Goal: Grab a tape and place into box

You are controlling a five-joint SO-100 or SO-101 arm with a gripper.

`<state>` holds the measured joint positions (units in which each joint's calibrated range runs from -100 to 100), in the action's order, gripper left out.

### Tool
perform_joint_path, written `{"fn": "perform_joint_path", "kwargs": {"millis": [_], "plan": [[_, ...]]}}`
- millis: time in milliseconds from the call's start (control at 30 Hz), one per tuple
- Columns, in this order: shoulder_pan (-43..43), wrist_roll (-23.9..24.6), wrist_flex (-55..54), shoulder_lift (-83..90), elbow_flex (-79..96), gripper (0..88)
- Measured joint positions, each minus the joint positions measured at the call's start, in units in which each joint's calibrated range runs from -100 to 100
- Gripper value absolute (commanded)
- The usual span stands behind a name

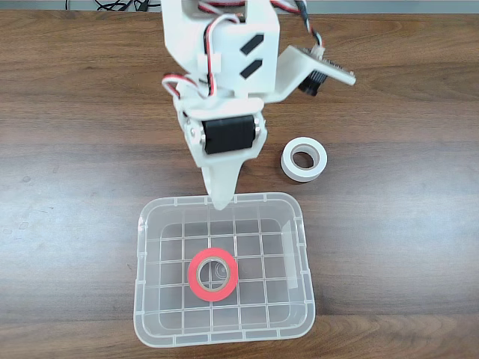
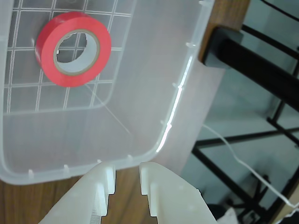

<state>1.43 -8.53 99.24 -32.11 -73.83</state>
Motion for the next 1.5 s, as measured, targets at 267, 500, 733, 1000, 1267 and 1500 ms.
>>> {"fn": "perform_joint_path", "kwargs": {"millis": [267, 500, 733, 1000, 1267, 1500], "plan": [[0.45, 1.15, 0.0, 22.44, 24.01, 1.4], [2.25, 2.5, 0.0, 42.28, 49.1, 1.3], [5.26, 3.97, -3.31, 62.79, 75.72, 1.1], [5.71, 5.11, -19.58, 79.45, 114.17, 1.0], [4.96, 6.73, -29.66, 94.18, 142.06, 1.4], [4.51, 7.04, -30.59, 107.07, 150.45, 1.4]]}}
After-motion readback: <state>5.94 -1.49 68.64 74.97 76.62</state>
